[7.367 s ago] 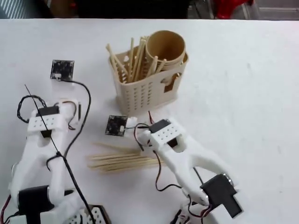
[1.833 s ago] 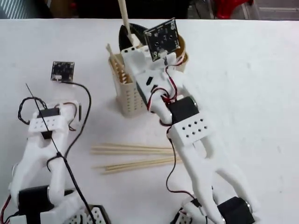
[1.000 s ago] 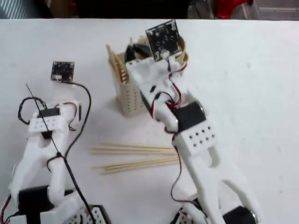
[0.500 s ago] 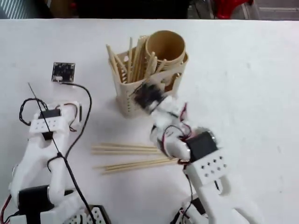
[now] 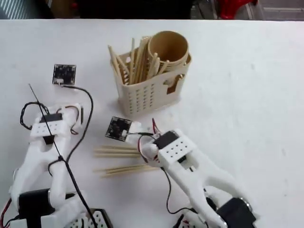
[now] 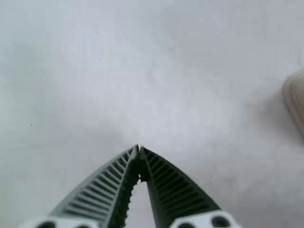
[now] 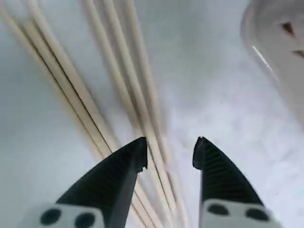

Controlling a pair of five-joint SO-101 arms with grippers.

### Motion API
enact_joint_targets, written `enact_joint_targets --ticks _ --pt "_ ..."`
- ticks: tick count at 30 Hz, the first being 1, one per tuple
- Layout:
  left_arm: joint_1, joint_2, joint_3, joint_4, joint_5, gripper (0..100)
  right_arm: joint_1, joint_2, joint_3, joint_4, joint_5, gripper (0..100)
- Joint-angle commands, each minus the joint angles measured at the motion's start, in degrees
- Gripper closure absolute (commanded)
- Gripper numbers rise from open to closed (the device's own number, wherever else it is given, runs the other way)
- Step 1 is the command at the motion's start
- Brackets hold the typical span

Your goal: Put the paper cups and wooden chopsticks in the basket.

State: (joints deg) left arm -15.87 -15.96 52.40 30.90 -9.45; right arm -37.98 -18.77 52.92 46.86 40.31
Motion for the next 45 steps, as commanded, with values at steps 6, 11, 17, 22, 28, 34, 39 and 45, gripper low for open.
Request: enact_joint_targets --ticks 6,11,17,22,28,34,39,45 --pt "0.31 -0.31 -0.44 -1.23 -0.09 98 0.57 9.71 -1.14 -6.2 0.62 83.1" --pt "0.31 -0.31 -0.44 -1.23 -0.09 98 0.57 9.8 -1.76 -6.64 0.62 83.0" --pt "0.31 -0.31 -0.44 -1.23 -0.09 98 0.48 10.15 -3.08 -6.64 0.7 82.7" --pt "0.31 -0.31 -0.44 -1.14 -0.09 98 0.57 10.24 -2.9 -6.2 0.7 78.3" --pt "0.31 -0.31 -0.44 -1.14 -0.18 98 0.48 10.33 -2.81 -1.36 4.92 77.9" --pt "0.22 -0.31 -0.44 -1.05 -0.18 98 0.57 10.33 -2.81 -1.36 4.92 86.6" --pt "0.22 -0.31 -0.44 -1.05 -0.18 98 0.66 10.33 -2.81 -1.36 4.92 95.4" --pt "0.22 -0.31 -0.44 -1.14 -0.18 98 6.37 7.87 -4.84 -0.04 0.7 95.8"
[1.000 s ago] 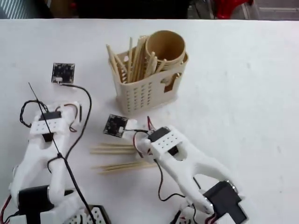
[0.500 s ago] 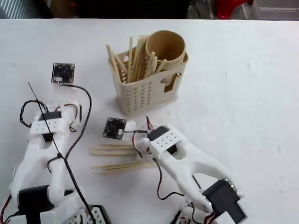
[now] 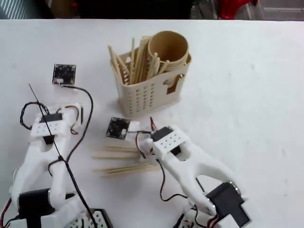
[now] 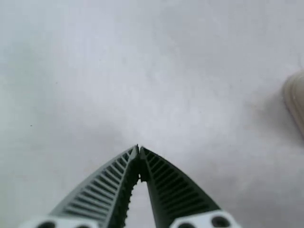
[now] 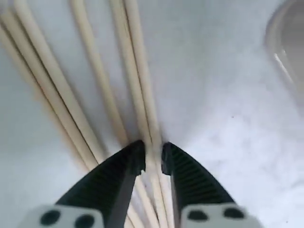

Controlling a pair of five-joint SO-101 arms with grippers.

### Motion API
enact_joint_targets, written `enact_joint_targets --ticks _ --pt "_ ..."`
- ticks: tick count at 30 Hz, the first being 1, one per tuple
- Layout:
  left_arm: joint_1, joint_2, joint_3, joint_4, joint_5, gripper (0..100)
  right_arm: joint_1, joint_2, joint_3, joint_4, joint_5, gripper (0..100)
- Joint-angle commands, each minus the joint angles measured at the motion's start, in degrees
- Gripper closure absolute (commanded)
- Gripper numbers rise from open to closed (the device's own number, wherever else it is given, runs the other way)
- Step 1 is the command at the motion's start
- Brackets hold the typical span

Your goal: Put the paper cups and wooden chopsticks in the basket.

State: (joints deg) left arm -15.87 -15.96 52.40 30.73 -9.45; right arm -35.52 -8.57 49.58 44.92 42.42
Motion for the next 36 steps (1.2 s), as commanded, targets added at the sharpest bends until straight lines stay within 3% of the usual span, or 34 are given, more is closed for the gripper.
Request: enact_joint_targets --ticks 1,10,15,19,22,26,33,36 --pt "0.22 -0.31 -0.44 -1.05 -0.18 98 4.88 -3.56 -1.67 2.51 -1.49 95.8" --pt "0.22 -0.31 -0.44 -1.05 -0.18 98 5.58 -19.65 2.37 6.37 -3.34 97.3" --pt "0.22 -0.22 -0.44 -1.05 -0.18 98 0.13 -20.7 3.08 5.93 -1.76 83.2" --pt "0.22 -0.22 -0.44 -0.88 -0.18 98 -1.63 -12.09 -0.79 5.67 -1.58 71.7" --pt "0.22 -0.22 -0.44 -0.88 -0.18 98 -1.71 -4.35 -3.78 5.49 -1.49 69.2" --pt "0.22 -0.22 -0.44 -0.88 -0.18 98 -2.51 3.56 -6.15 5.49 -1.49 72.4" --pt "0.31 -0.22 -0.44 -0.97 -0.18 98 -2.51 9.8 -9.32 5.58 -1.49 95.9" --pt "0.31 -0.22 -0.44 -0.97 -0.18 98 -2.42 9.71 -9.41 5.49 -1.67 97.5"
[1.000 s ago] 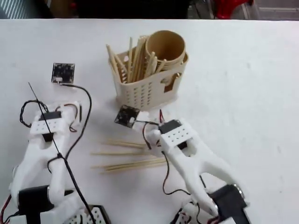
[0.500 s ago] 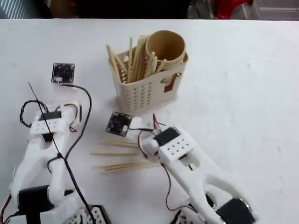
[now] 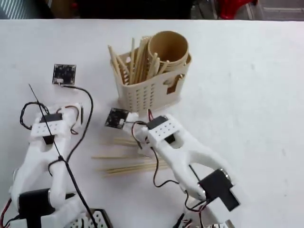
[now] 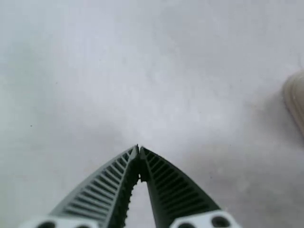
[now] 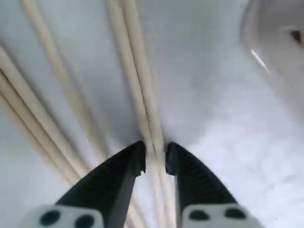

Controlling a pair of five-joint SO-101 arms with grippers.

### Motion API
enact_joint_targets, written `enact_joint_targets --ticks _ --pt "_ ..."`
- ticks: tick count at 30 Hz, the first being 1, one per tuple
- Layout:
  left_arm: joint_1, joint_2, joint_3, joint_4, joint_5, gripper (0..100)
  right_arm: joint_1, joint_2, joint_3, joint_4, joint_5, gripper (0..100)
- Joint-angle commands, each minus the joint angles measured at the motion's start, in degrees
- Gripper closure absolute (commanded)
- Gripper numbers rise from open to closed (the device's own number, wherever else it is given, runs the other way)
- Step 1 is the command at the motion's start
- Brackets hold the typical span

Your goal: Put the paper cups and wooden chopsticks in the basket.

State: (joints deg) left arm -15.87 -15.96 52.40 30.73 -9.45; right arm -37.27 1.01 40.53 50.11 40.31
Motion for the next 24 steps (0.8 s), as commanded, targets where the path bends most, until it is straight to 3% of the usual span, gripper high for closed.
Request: enact_joint_targets --ticks 1,7,20,24 --pt "0.31 -0.22 -0.44 -0.97 -0.18 98 -0.66 0.13 -0.35 0.31 0.35 97.6" --pt "0.31 -0.22 -0.44 -0.97 -0.18 98 -0.66 -4.35 0.88 0.66 0.09 98.2" --pt "0.4 -0.22 -0.44 -0.97 -0.18 98 3.47 -39.43 16.53 0.75 0.09 98.1" --pt "0.57 -1.19 -1.93 4.4 -2.29 98 7.08 -46.55 17.76 5.41 -5.19 98.1"
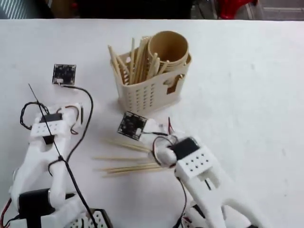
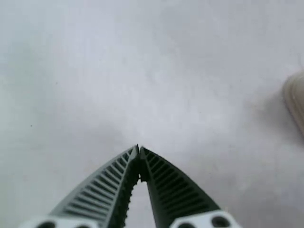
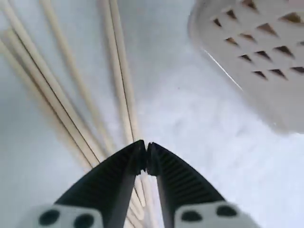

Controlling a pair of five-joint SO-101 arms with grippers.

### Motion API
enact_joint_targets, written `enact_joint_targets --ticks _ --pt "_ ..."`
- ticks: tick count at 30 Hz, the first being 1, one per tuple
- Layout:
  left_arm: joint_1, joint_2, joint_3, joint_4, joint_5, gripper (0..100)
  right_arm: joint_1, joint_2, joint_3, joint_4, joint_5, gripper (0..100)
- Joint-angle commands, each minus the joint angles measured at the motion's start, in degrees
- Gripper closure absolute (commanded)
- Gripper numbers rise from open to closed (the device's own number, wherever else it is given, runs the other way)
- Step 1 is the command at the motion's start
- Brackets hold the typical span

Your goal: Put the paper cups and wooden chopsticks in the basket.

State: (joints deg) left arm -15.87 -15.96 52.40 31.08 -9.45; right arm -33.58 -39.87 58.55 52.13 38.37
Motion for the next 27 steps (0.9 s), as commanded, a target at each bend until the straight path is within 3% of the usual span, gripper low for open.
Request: enact_joint_targets --ticks 1,3,7,11,15,18,27 --pt "0.75 -2.24 -4.4 9.05 -4.75 98 5.49 -7.52 -0.26 5.41 -3.78 98.1" --pt "2.51 -4.79 -9.76 23.47 -10.55 98 11.56 -10.24 -0.09 10.24 -3.78 98.0" --pt "7.96 -9.63 -19.34 51.96 -29.89 98 25.45 -12.18 2.11 14.73 -0.09 98.0" --pt "12.7 -14.2 -26.81 63.21 -38.86 96 33.45 -12.35 7.74 14.64 3.6 95.0" --pt "22.11 -15.08 -26.11 63.38 -40.44 87 36.44 -12.35 14.86 10.24 3.69 88.8" --pt "27.47 -14.37 -22.86 61.1 -40.62 88 39.25 -12.35 19.34 5.49 3.6 92.0" --pt "29.93 -13.41 -3.69 38.24 -46.24 89 42.24 -12.44 22.86 0.31 0.97 96.4"
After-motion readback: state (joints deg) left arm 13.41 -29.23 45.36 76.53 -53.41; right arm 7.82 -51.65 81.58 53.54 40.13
